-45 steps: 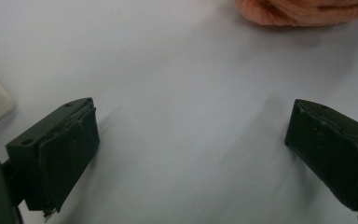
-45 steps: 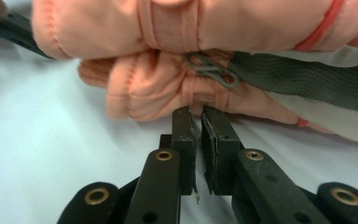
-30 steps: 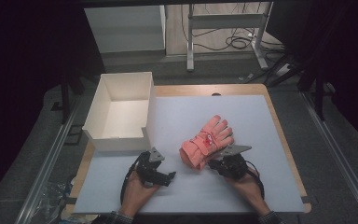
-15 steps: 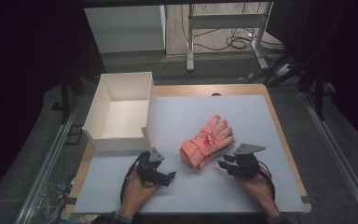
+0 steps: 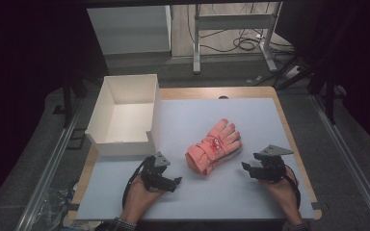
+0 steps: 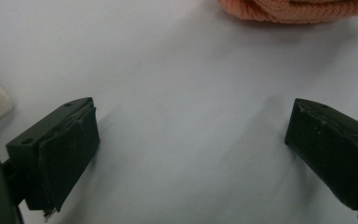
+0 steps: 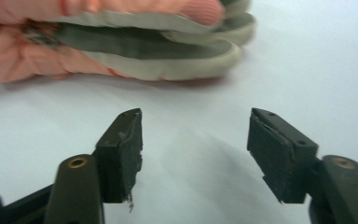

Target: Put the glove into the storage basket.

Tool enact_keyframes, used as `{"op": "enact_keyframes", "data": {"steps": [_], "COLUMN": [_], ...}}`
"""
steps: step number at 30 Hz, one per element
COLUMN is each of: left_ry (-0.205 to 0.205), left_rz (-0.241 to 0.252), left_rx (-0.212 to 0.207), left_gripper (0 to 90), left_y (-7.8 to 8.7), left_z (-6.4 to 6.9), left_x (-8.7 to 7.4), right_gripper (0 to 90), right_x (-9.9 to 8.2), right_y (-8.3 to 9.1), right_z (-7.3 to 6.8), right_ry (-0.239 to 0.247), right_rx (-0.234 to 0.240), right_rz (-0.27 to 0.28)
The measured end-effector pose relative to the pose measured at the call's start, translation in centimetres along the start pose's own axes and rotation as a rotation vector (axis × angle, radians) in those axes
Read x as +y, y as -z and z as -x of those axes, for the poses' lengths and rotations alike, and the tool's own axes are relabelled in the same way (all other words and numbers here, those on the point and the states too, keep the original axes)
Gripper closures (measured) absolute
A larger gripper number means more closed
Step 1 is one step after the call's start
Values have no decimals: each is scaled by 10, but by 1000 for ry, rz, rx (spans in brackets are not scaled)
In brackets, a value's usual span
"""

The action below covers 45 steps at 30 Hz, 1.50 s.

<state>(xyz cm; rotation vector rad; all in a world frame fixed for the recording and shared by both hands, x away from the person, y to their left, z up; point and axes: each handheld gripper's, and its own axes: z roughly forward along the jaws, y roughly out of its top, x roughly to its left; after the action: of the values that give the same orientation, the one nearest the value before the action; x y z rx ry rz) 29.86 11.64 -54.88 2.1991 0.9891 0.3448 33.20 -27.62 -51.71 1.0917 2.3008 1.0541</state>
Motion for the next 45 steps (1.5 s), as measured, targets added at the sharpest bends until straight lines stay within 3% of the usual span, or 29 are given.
{"op": "enact_keyframes", "data": {"steps": [10, 12, 16, 20, 23, 33, 36, 45], "left_ry": [1, 2, 2, -2, 5, 3, -13, -45], "left_rz": [3, 3, 3, -3, 9, 11, 5, -13], "left_rx": [1, 0, 0, -1, -34, -87, -113, -136], "left_gripper": [25, 25, 26, 30, 34, 0, 0, 0], "left_y": [0, 0, 0, 1, 2, 10, 11, 11], "left_z": [0, 0, 0, 0, 1, 4, 5, 12], "left_x": [0, 0, 0, 1, 4, 27, 36, 66], "right_gripper": [246, 236, 213, 212, 212, 212, 212, 212], "right_x": [-13, -13, -12, -13, -13, -13, -13, -14], "right_y": [0, 0, -4, -4, -4, -4, -4, -4], "right_z": [21, 24, 20, 20, 20, 19, 19, 19], "right_ry": [-46, -64, -25, -27, -26, -26, -26, -25], "right_rx": [-74, -58, -78, -78, -79, -80, -80, -80], "right_rz": [-25, -36, -62, -59, -58, -54, -54, -53]}}
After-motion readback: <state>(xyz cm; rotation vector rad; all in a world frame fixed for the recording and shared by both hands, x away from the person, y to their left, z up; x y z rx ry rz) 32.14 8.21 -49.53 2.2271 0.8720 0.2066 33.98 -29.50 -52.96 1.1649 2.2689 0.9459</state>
